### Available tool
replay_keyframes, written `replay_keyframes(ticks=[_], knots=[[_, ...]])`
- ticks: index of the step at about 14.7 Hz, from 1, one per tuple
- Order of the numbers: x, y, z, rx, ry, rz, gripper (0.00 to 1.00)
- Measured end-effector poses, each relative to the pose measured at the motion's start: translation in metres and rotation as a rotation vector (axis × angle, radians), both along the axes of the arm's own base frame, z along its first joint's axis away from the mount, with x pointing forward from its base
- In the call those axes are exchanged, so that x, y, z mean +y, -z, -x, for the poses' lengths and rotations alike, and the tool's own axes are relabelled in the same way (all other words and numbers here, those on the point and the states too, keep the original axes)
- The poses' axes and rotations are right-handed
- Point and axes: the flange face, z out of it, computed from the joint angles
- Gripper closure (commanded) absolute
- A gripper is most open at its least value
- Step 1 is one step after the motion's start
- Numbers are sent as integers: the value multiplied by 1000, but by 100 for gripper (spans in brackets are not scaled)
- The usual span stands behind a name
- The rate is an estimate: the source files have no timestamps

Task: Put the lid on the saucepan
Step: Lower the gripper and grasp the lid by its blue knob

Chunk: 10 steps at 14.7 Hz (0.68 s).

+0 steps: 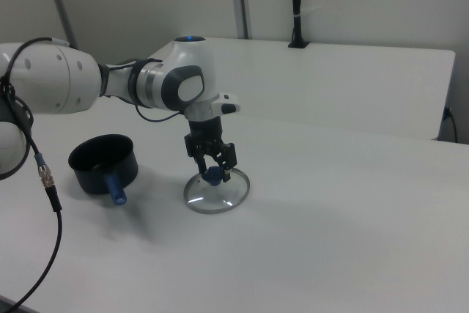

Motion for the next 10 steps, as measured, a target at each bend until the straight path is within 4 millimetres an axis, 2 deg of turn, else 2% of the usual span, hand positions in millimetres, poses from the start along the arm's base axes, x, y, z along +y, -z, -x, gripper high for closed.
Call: replay_keyframes(ticks=[2, 5, 7, 10], knots=[[1, 2, -2, -14, 23, 4, 24], [2, 4, -2, -12, 26, 4, 48], [3, 4, -2, -12, 25, 3, 56], [3, 4, -3, -13, 26, 3, 58]])
